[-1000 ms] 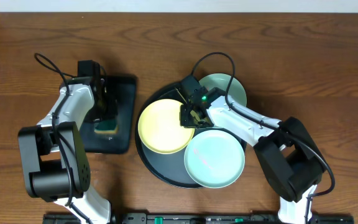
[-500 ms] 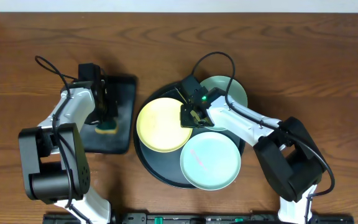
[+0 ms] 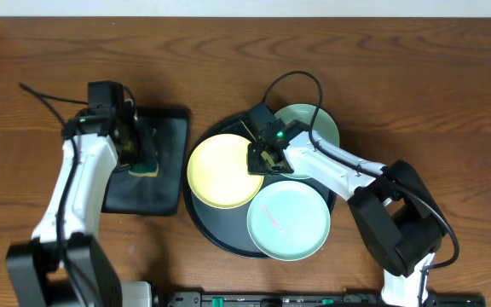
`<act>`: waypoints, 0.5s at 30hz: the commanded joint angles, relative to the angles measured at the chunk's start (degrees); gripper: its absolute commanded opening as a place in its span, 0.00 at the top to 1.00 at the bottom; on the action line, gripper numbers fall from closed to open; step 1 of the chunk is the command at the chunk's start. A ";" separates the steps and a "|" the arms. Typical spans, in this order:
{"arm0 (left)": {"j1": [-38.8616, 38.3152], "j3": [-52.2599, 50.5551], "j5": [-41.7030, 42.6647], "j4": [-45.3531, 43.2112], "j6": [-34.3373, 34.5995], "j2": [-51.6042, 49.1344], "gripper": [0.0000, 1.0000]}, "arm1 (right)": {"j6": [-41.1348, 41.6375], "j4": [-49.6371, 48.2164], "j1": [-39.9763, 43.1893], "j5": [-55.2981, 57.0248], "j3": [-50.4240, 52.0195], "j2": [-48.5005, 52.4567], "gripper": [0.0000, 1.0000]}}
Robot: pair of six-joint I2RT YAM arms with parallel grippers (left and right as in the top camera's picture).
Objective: Clean dirty plates on tray and stack at the side
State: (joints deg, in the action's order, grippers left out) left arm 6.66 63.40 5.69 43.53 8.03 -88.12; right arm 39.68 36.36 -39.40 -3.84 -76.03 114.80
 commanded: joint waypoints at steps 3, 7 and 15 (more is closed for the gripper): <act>0.02 1.44 0.31 1.05 6.51 2.05 0.93 | 0.31 -0.81 -0.57 -0.76 -1.11 0.72 0.99; -0.11 0.98 0.35 1.05 7.34 2.01 0.93 | 0.33 -0.81 -0.57 -0.79 -1.11 0.72 0.99; -4.20 0.76 3.48 1.40 7.37 2.01 0.93 | 0.33 -0.83 -0.55 -1.16 -1.11 0.72 0.99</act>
State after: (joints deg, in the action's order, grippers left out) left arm 4.56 63.48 6.13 44.75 14.63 -86.26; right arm 39.68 36.27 -39.40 -3.86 -76.03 114.80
